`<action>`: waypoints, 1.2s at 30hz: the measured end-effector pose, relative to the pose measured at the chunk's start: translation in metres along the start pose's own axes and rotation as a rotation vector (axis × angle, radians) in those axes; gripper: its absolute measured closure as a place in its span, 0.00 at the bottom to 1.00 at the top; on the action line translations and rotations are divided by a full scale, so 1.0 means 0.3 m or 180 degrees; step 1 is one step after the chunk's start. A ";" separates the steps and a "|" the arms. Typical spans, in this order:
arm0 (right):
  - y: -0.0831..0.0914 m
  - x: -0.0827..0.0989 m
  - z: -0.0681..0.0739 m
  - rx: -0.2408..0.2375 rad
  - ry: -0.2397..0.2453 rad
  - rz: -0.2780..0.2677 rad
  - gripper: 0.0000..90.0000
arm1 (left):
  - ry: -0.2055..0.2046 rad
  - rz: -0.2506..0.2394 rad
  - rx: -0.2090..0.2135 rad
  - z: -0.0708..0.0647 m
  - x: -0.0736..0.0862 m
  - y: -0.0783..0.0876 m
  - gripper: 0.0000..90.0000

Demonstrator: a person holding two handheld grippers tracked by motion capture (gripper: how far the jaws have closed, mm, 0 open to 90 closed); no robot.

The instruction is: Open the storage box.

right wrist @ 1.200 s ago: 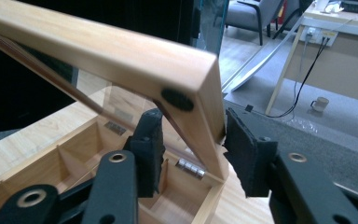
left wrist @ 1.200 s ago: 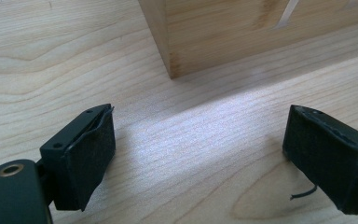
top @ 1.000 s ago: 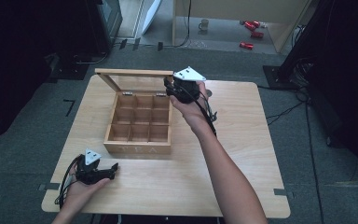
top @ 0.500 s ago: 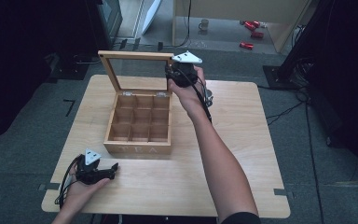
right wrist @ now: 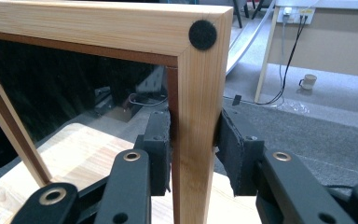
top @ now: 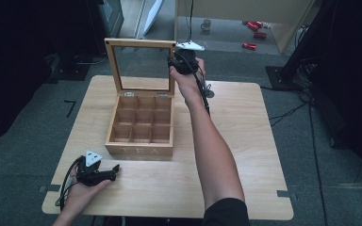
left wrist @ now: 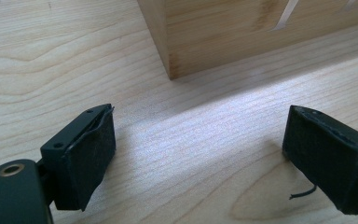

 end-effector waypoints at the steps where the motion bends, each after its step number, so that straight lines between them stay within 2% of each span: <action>1: -0.007 0.000 -0.002 0.0015 -0.0009 -0.0001 0.74 | 0.0001 -0.0002 0.0000 0.000 0.000 0.000 0.11; 14: -0.104 0.005 -0.032 0.0202 -0.0224 0.0054 0.74 | 0.0013 -0.0016 0.0009 0.000 0.000 0.001 0.12; 18: -0.121 0.010 -0.034 0.0262 -0.0241 0.0042 0.74 | -0.0004 -0.0009 0.0007 -0.001 0.000 0.002 0.13; 24: -0.135 0.010 -0.038 0.0282 -0.0269 0.0073 0.74 | -0.0015 -0.0009 -0.0006 -0.002 0.001 0.002 0.13; 26: -0.135 0.009 -0.042 0.0242 -0.0279 0.0080 0.73 | -0.0017 -0.0009 -0.0004 -0.002 0.001 0.003 0.14; 27: -0.132 0.008 -0.043 0.0221 -0.0267 0.0082 0.70 | -0.0017 -0.0009 -0.0004 -0.002 0.001 0.003 0.14; 29: -0.125 0.006 -0.042 0.0190 -0.0228 0.0095 0.57 | -0.0020 -0.0006 -0.0004 -0.002 0.001 0.003 0.14; 33: -0.099 0.000 -0.036 0.0184 -0.0252 0.0186 0.21 | -0.0022 -0.0013 -0.0007 -0.002 0.001 0.003 0.14; 34: -0.086 0.001 -0.033 0.0186 -0.0224 0.0212 0.16 | -0.0024 -0.0012 -0.0007 -0.002 0.001 0.003 0.14; 36: -0.063 0.004 -0.033 0.0216 -0.0215 0.0224 0.13 | -0.0026 -0.0012 -0.0002 -0.002 0.001 0.002 0.13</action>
Point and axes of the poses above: each handheld gripper's, and its own axes: y roughly backward along the jaws, x roughly out of its underside, z roughly to its left, the point moved 4 cm from there along -y, roughly forward along the jaws, and after that the axes turned 12 degrees about -z, right-handed, at the moved point
